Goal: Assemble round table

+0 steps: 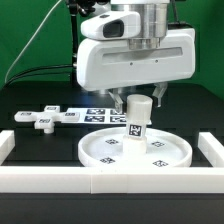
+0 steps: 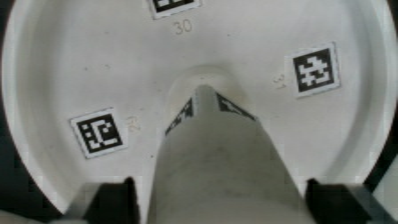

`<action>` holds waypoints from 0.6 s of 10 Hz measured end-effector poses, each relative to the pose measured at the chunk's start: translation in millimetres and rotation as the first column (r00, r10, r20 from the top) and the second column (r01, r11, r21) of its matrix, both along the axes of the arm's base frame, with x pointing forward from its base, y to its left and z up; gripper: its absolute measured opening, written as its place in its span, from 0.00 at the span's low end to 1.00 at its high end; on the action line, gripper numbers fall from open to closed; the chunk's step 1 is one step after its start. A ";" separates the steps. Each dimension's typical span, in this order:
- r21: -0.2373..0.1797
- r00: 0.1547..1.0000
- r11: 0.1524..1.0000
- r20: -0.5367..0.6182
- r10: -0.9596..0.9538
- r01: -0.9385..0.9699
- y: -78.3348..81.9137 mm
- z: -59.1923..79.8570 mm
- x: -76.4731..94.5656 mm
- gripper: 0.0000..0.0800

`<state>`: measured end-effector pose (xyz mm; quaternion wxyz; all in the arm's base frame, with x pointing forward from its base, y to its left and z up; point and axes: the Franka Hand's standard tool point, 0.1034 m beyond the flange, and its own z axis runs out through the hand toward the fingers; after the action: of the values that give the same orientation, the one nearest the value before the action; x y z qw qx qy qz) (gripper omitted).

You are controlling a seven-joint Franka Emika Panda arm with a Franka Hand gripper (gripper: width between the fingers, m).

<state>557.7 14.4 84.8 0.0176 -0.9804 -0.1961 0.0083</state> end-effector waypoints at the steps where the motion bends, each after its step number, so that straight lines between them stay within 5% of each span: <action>1: 0.000 1.000 1.000 0.000 0.001 -0.001 0.4 -0.1 -0.1 0.51; 6: 0.006 0.998 0.998 -0.004 -0.068 0.068 2.1 -0.2 -0.5 0.51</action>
Offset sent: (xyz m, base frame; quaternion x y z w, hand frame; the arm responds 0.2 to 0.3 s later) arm 0.0000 0.0000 0.0000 0.0000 0.0000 0.0650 0.9979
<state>557.2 16.5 84.6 0.0214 -0.9864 -0.1627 0.0088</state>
